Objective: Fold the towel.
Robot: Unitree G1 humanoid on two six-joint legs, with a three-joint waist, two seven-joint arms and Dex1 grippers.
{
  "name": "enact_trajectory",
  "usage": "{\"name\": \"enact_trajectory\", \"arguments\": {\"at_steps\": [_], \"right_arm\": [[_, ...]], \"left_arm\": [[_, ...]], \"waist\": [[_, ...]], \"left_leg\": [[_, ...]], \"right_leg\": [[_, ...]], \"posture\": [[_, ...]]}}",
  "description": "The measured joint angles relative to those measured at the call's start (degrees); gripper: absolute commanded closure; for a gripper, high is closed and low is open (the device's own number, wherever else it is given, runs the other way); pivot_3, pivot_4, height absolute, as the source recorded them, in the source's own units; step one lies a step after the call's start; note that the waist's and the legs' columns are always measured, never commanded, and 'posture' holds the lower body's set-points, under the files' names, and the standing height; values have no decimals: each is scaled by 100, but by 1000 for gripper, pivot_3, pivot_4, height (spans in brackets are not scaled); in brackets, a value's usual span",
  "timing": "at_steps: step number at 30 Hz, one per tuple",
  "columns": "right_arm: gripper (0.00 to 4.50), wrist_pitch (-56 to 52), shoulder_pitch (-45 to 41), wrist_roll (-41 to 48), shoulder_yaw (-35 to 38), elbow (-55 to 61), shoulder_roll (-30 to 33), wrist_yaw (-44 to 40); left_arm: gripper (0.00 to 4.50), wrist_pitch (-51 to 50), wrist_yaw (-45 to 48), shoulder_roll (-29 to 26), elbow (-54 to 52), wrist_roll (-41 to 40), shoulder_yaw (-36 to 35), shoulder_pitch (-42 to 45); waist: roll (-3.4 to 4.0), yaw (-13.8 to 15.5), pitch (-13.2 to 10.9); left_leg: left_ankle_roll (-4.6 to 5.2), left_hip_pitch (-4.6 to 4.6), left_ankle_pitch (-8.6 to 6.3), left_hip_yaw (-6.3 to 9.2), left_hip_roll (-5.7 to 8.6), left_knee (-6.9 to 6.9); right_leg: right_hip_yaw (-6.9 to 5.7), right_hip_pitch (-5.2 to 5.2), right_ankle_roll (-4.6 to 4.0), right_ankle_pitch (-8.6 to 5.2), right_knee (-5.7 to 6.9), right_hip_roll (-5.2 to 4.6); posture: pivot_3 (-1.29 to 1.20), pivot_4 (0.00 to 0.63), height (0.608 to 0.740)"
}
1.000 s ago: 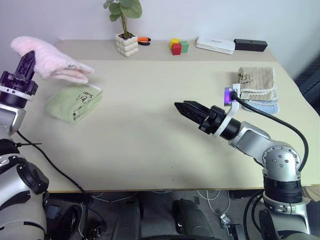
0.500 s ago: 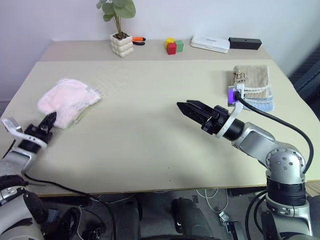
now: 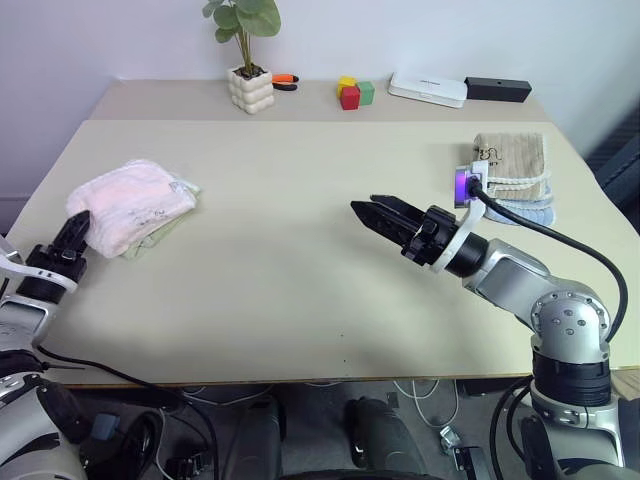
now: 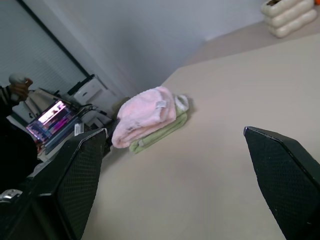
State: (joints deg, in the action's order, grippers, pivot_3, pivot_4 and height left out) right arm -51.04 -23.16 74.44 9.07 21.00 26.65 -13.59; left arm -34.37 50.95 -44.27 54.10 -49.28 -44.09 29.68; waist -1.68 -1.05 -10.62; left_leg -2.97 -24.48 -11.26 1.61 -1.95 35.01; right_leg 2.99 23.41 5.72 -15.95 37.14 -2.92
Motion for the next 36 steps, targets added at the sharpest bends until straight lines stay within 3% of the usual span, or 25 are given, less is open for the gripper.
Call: {"name": "enact_trajectory", "arguments": {"at_steps": [2, 3, 6, 11, 17, 24, 29, 31, 36], "right_arm": [[0, 1, 6, -60, -21, 1, 65, -199], [0, 12, 23, -178, -86, 21, 214, -433], [0, 262, 209, -778, -287, 286, 642, -1266], [0, 1094, 345, -1865, -654, 512, 768, -2341], [0, 1578, 394, -2455, -805, 506, 713, -2784], [0, 1705, 447, -2646, -816, 320, 635, -3007], [0, 1961, 336, -2878, -806, -25, 620, -3349], [0, 2164, 185, -3026, -806, -235, 618, -3537], [0, 2708, 103, -3441, -798, -644, 648, -3919]], "left_arm": [[87, -52, 49, -39, -99, -14, -15, -2], [33, -129, 64, -57, -140, -39, -47, -11], [33, -245, 75, -165, -169, -104, -203, -112], [33, -646, 75, -248, -344, -271, -427, -342], [33, -1032, 76, -355, -936, -500, -741, -985], [33, -1272, 375, -804, -1557, -647, -1190, -1863], [33, -1314, 1237, -568, -3931, -624, -575, -2960], [33, -1059, 1255, -329, -4836, -558, -154, -2962], [33, -526, 1140, -26, -5889, -233, 706, -2747]], "waist": [[0, 4, 0], [0, 4, 0], [0, 6, 0], [0, -1, 0], [-2, -4, 1], [0, -3, 0], [0, 8, 4], [3, 20, 5], [-2, 15, 8]], "left_leg": [[0, 0, 0, 0, 1, 0], [0, 0, 0, -1, 1, 1], [0, 0, 0, -2, 3, -1], [-1, 1, 0, -3, 8, 3], [-1, 1, -1, -1, -2, 0], [-5, 3, -3, -6, 2, -10], [-25, 5, -15, -91, 1, -63], [-22, -1, -13, -161, 0, -114], [29, -3, 18, -198, 3, -91]], "right_leg": [[0, 0, 0, 0, 0, 0], [0, 0, 0, 0, -1, -1], [-1, 0, 0, -1, -5, 3], [-1, -1, 0, 0, -4, 12], [-1, 1, -2, -1, -4, 6], [-8, 7, -12, -5, -8, -66], [-62, 15, -28, 4, -67, -186], [-74, 16, -59, 24, -108, -229], [-74, -6, -58, 25, -114, -229]], "posture": [[0, 150, 740], [0, 150, 740], [0, 150, 740], [0, 150, 740], [0, 150, 740], [0, 150, 740], [0, 150, 740], [0, 150, 740], [0, 150, 740]]}}
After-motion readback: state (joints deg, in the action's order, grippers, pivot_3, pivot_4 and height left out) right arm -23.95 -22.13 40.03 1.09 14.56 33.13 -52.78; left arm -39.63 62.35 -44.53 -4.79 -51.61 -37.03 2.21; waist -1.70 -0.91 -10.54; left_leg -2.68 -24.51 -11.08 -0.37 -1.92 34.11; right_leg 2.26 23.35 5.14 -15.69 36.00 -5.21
